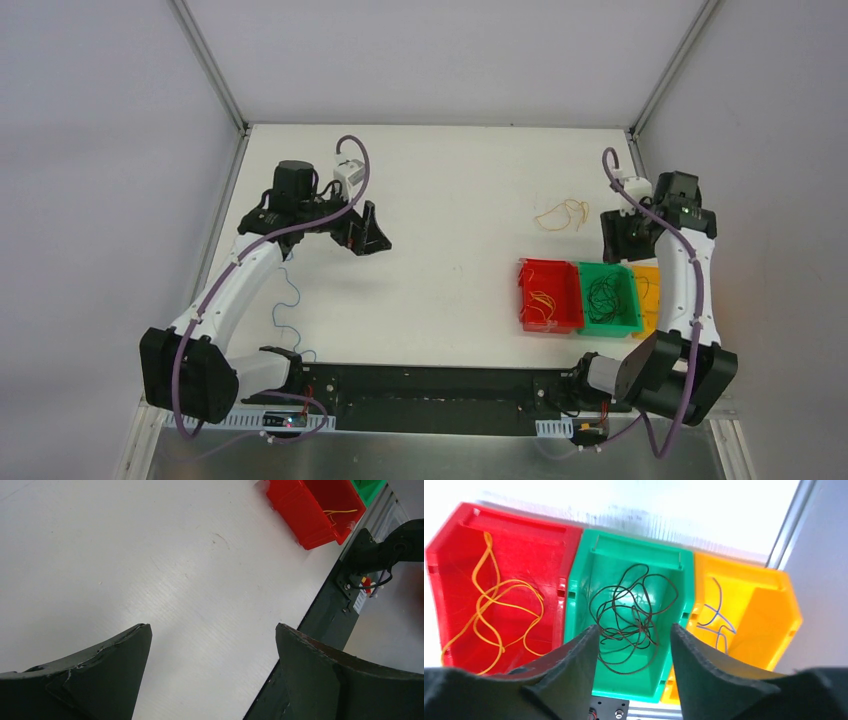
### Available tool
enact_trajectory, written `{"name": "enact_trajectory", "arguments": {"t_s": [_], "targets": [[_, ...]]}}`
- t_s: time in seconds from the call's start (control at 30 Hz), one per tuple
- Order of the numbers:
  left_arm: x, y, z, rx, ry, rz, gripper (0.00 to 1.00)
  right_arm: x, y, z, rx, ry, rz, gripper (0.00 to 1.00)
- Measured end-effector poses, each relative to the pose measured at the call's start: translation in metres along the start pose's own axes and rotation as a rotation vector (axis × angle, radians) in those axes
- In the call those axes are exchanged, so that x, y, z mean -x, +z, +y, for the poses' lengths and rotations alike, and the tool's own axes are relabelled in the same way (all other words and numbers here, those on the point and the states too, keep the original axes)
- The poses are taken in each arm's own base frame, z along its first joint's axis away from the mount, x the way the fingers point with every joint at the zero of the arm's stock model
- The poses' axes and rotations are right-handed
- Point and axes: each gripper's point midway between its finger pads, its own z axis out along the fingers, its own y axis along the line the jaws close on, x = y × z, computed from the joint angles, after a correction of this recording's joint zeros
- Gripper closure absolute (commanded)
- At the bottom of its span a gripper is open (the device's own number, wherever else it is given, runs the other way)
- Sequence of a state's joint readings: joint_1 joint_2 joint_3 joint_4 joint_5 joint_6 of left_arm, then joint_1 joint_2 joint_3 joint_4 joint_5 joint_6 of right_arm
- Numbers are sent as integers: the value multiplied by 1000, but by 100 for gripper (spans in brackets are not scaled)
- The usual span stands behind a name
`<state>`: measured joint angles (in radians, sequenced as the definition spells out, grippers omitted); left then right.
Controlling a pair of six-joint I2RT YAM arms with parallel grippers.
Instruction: Untangle the cables
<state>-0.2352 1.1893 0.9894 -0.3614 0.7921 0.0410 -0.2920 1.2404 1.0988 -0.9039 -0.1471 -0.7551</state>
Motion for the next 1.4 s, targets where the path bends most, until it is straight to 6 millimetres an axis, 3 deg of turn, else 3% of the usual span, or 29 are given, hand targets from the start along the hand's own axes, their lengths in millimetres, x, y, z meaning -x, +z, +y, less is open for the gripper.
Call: {"name": "enact_trajectory", "arguments": {"t_s": [0.13, 0.27, 0.37, 0.43, 0.47, 0.63, 0.73, 0.87, 0.93, 1.0, 1.2, 1.23, 1.33, 1.4], "targets": [[-2, -3, 11, 30, -47, 3, 1, 30, -28, 0, 8, 23, -87, 27], [-6, -5, 36, 75, -173, 6, 1, 59, -31, -1, 36, 86, -129, 25], [-10, -10, 61, 111, -304, 3, 1, 85, -2, -3, 61, 148, -98, 19], [-11, -13, 72, 126, -360, -4, 1, 100, 26, -2, 73, 177, -61, 4], [-11, -16, 77, 134, -385, -10, 1, 107, 42, 0, 76, 191, -38, 2], [-9, -19, 79, 139, -409, -22, 1, 138, 115, 4, 5, 216, 36, 1], [-9, -19, 78, 133, -417, -21, 1, 147, 133, 8, -25, 224, 48, 1], [-9, -19, 77, 126, -419, -21, 1, 159, 160, -4, -97, 258, 37, 2], [-9, -19, 76, 124, -419, -21, 1, 155, 169, -10, -128, 264, 53, 8], [-9, -19, 76, 124, -420, -21, 1, 150, 178, -14, -154, 265, 74, 21], [-9, -19, 76, 124, -426, -22, 1, 140, 186, -11, -145, 264, 108, 96], [-8, -19, 76, 124, -427, -22, 1, 140, 186, -9, -135, 254, 111, 100], [-8, -21, 74, 125, -432, -22, 1, 136, 184, 1, -78, 240, 123, 100], [-7, -25, 73, 131, -438, -30, 1, 131, 172, 12, -19, 230, 124, 100]]}}
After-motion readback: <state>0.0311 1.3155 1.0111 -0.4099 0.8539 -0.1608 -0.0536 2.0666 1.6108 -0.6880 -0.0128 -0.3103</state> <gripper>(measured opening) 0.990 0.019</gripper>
